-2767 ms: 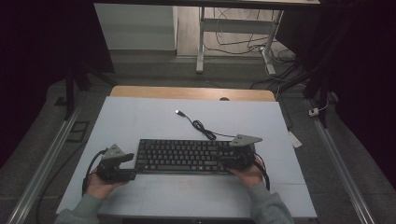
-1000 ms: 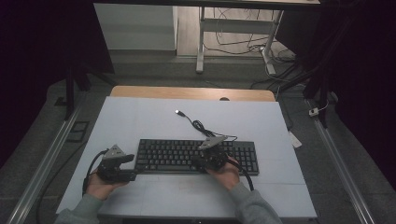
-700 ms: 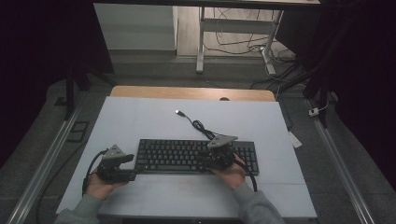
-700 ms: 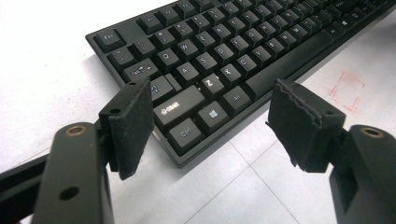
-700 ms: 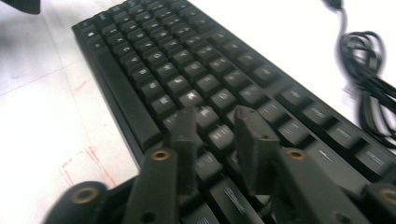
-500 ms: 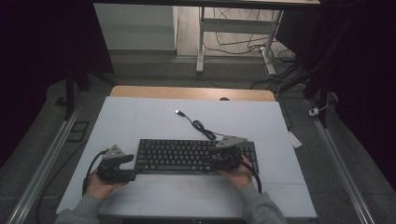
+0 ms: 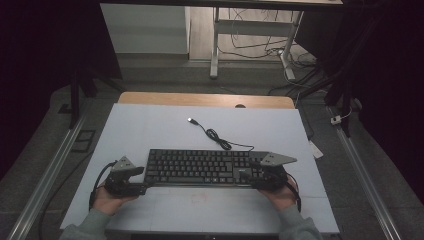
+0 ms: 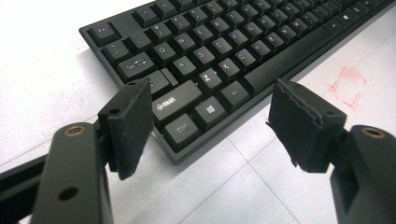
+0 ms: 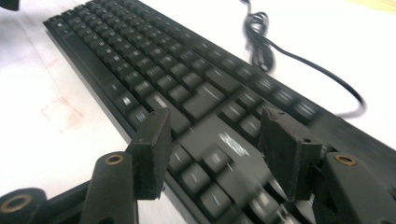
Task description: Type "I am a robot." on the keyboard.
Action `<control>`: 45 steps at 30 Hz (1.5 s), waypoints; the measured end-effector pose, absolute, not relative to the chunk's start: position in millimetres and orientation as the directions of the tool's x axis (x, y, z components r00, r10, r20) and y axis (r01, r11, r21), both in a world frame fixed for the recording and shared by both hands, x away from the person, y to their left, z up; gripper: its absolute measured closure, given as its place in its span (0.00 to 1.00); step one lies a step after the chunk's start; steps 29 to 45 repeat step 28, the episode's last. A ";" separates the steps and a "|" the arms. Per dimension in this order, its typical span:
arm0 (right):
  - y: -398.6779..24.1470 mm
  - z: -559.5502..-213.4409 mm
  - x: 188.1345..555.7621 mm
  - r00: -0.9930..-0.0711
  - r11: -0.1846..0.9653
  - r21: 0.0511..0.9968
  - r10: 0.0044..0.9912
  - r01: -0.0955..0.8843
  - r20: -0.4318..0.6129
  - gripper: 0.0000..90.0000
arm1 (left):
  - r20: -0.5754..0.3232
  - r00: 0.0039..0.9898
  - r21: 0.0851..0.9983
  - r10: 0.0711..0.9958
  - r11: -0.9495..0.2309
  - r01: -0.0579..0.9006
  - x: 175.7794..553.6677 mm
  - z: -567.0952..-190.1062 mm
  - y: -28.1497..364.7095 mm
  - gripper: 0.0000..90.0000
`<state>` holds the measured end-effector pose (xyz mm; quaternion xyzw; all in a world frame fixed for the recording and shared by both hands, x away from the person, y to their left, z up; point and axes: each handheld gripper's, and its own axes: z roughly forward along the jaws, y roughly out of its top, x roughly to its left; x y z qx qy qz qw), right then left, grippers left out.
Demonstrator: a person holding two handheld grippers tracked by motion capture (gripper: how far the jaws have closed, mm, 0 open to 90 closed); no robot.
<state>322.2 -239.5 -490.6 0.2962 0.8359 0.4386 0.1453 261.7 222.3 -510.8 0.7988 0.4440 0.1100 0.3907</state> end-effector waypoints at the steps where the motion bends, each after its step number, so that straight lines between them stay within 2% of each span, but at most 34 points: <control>1: -244.6 -490.6 320.3 -0.777 0.437 0.819 0.629 0.373 0.018 0.49 | -0.173 0.582 0.721 0.795 -0.300 0.624 261.2 -511.4 222.8 0.34; 15: -292.4 -489.5 303.4 -0.734 0.427 0.822 0.679 0.376 -0.017 0.48 | -0.174 0.577 0.716 0.798 -0.300 0.631 254.6 -514.6 225.1 0.34; 45: -287.4 -490.3 304.2 -0.749 0.437 0.825 0.663 0.358 -0.026 0.48 | -0.170 0.579 0.717 0.798 -0.303 0.628 255.6 -514.7 224.0 0.34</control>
